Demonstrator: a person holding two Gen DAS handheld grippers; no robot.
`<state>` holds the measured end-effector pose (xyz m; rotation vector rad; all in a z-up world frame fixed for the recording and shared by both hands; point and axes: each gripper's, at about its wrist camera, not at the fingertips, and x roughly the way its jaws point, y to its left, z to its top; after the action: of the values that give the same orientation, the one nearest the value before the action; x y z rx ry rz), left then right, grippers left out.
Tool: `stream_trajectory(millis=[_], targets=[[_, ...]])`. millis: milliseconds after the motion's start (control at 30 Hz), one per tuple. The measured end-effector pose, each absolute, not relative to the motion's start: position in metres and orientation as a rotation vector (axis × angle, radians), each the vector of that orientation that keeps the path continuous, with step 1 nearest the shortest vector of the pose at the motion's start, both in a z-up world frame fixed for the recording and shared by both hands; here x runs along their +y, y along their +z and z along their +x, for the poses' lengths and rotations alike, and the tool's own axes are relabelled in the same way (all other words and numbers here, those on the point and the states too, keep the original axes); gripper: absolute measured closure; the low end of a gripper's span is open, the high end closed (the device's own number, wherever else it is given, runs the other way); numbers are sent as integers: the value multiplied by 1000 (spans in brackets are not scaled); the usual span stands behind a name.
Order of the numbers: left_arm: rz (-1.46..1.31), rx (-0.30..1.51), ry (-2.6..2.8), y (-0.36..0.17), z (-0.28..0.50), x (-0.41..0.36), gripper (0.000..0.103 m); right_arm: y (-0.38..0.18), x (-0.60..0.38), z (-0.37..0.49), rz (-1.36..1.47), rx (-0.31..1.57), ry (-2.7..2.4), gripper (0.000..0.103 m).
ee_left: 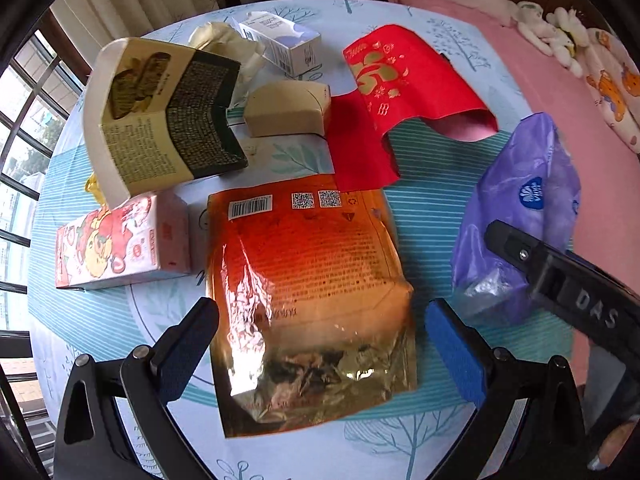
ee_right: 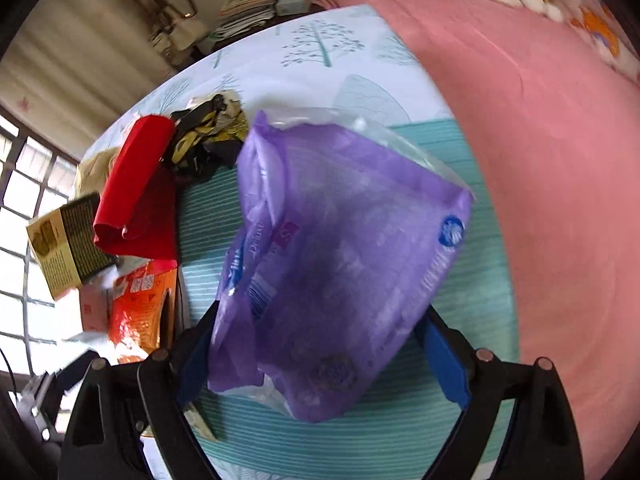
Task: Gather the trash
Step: 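Grasp the orange-gold snack bag with the left tool while the right tool grasps the purple bag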
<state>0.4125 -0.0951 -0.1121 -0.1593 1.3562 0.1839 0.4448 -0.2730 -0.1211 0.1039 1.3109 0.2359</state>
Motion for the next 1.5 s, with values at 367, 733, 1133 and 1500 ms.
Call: stream_trajectory(millis=[367,733,1133,1500], targets=[[-118,1421,244,-143,431,-99,0,-118,-274,436,-15,1276,269,30],[-163,1390,211,-139,431,-94,32,-116,-275,434,27,1303,348,62],[-195,1376,162,-122,404,-81,80,-109,-269,404,84,1315,418,84],[-241,1305,85,-72,363,-69,87,-75,-266,352,125,1270,453,86]])
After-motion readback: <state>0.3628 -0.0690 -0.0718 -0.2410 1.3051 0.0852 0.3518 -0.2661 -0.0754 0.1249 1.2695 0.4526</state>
